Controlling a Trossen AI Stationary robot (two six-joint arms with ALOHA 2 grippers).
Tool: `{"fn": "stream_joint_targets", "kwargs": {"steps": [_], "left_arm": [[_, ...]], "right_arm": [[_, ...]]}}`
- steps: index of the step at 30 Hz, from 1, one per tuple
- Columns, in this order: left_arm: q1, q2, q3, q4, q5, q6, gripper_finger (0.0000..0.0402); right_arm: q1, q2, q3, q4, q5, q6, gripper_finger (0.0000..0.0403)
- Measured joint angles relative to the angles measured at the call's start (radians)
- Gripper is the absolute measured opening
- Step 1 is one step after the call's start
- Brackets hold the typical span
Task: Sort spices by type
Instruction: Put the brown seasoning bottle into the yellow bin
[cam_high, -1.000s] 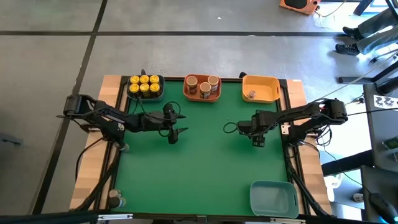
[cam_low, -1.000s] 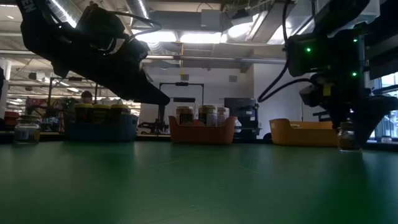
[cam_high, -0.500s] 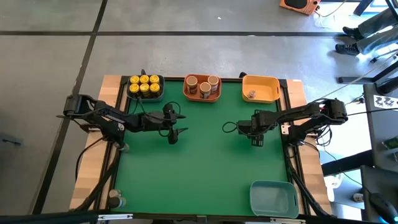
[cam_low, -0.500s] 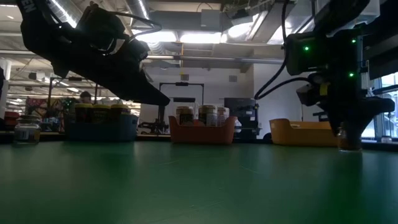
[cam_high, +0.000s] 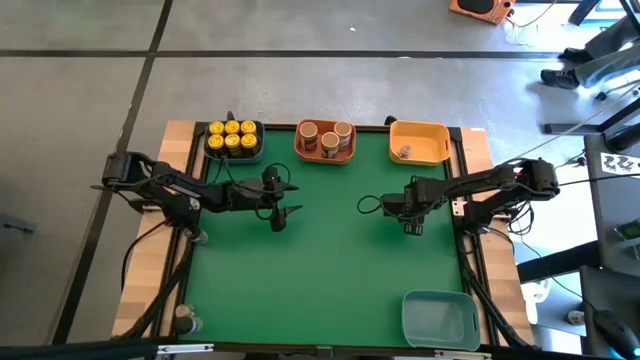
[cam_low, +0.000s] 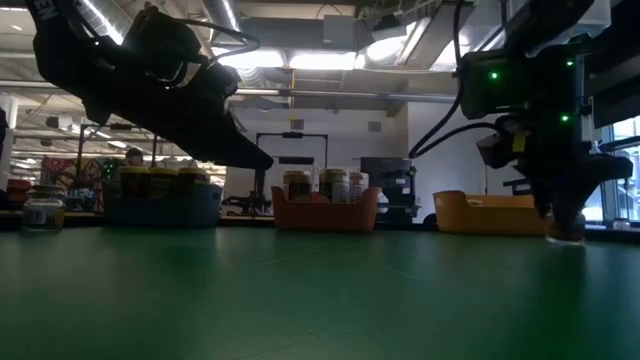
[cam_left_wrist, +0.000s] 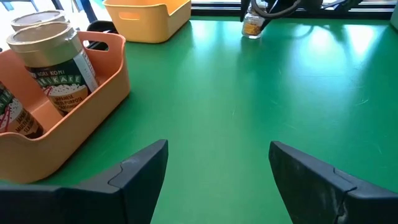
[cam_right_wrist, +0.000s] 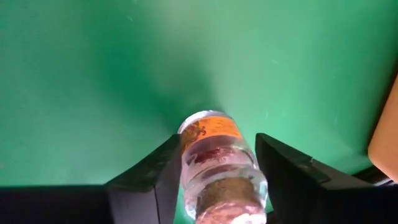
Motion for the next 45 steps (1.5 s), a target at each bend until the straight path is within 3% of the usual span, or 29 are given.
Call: {"fn": "stream_joint_targets", "kwargs": {"steps": [10, 23, 28, 36, 45], "left_arm": [[0.000, 0.000, 0.000, 0.000, 0.000, 0.003, 0.0278], [0.000, 0.000, 0.000, 0.000, 0.000, 0.001, 0.0278], [0.000, 0.000, 0.000, 0.000, 0.000, 0.001, 0.0278], [0.000, 0.000, 0.000, 0.000, 0.000, 0.006, 0.0278], [0.000, 0.000, 0.000, -0.001, 0.001, 0.010, 0.0278]], "right_arm": [[-0.025, 0.002, 0.116, -0.072, 0.046, -0.018, 0.0156], [-0.262, -0.011, 0.179, -0.105, 0.063, -0.138, 0.0122], [-0.311, -0.013, 0.180, -0.134, 0.021, -0.158, 0.0117], [-0.308, -0.014, 0.203, -0.289, -0.003, -0.037, 0.0180], [-0.308, -0.021, 0.121, -0.149, -0.055, -0.053, 0.0246]]}}
